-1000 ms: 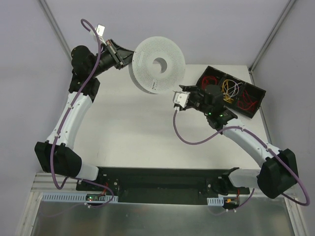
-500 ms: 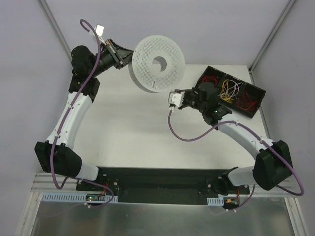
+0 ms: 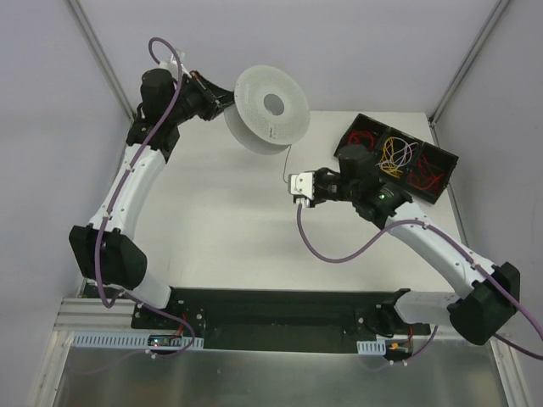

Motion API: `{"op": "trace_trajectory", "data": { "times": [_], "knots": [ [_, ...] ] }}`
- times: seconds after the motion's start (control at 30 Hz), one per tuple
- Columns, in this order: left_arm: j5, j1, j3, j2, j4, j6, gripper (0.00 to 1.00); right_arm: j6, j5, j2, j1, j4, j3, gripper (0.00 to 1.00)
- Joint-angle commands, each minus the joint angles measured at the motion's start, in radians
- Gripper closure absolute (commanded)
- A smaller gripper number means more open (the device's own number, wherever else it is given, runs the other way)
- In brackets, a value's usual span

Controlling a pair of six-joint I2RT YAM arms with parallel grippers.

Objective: Wrap the cables

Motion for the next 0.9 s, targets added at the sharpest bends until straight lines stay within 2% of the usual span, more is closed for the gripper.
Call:
{"op": "trace_trajectory", "data": {
  "times": [0.0, 0.17, 0.33, 0.53, 0.73, 0.87],
  "knots": [
    [-0.103, -0.036, 0.056, 0.029, -0.123, 0.089, 1.0, 0.08, -0.081, -0.05, 0.095, -0.157, 0.149, 1.0],
    [-0.177, -0.108, 0.05, 0.047, -0.157, 0.244, 1.0, 0.071, -0.054, -0.029, 0.176, -0.248, 0.264, 1.0],
    [-0.232, -0.198, 0.009, 0.023, -0.161, 0.396, 1.0, 0.028, 0.037, 0.037, 0.179, -0.255, 0.37, 1.0],
    [-0.267, -0.258, -0.039, -0.005, -0.175, 0.481, 1.0, -0.044, 0.118, 0.09, 0.179, -0.211, 0.436, 1.0],
    [-0.206, -0.275, -0.094, -0.031, -0.175, 0.576, 1.0, -0.039, 0.164, 0.148, 0.139, -0.162, 0.51, 1.0],
    [-0.09, -0.276, -0.149, -0.073, -0.157, 0.681, 1.0, 0.022, 0.17, 0.198, 0.078, -0.157, 0.581, 1.0]
  ]
}}
